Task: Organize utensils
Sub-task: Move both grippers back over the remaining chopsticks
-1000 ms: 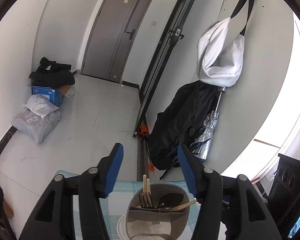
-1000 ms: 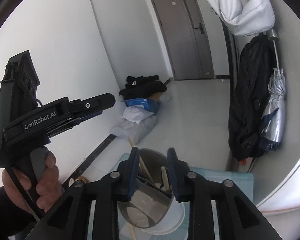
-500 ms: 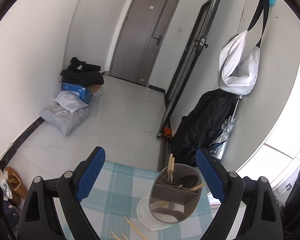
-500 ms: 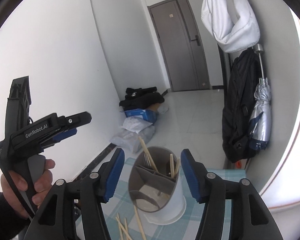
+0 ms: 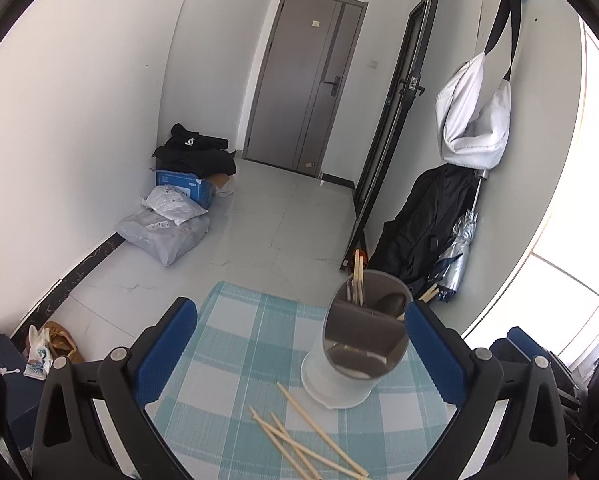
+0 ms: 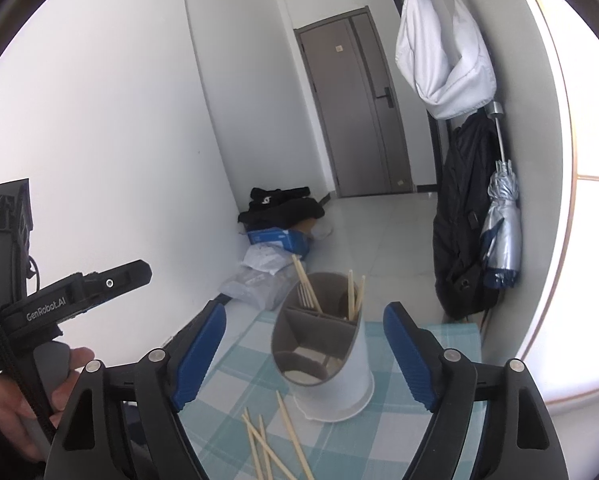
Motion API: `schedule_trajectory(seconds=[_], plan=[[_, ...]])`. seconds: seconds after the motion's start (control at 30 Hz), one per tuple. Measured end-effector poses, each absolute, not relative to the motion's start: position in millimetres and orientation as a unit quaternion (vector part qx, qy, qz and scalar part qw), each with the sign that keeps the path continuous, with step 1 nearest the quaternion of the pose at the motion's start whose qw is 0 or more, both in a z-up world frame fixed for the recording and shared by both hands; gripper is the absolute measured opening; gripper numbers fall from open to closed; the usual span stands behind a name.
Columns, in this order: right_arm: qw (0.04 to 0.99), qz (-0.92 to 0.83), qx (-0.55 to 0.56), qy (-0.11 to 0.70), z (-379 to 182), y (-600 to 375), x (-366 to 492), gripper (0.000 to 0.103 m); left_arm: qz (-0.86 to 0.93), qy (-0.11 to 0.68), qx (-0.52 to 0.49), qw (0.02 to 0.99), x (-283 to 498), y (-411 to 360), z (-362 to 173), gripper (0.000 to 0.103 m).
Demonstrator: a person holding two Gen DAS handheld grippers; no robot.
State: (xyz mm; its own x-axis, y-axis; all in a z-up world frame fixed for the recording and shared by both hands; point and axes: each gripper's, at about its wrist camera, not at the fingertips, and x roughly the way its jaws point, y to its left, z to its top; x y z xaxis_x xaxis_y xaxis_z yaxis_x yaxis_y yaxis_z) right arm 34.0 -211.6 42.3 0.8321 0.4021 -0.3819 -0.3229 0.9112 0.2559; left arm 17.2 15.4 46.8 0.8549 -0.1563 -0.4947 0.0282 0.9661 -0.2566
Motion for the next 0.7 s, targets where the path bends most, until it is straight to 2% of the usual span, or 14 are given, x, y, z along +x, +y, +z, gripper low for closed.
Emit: schedule_trajectory(seconds=[0.13, 0.7], plan=[[0.952, 0.189, 0.086, 0.225, 30.3, -206.7, 21.6, 0.086, -0.038, 0.270, -0.119, 0.955, 7.1, 16.4, 33.8, 0.102], [0.935, 0.175, 0.062, 0.302, -29.1, -191.9, 12.3, 0.086, -0.009, 0.319, -0.138, 0.938, -11.1, 21.0, -27.9, 0.102]])
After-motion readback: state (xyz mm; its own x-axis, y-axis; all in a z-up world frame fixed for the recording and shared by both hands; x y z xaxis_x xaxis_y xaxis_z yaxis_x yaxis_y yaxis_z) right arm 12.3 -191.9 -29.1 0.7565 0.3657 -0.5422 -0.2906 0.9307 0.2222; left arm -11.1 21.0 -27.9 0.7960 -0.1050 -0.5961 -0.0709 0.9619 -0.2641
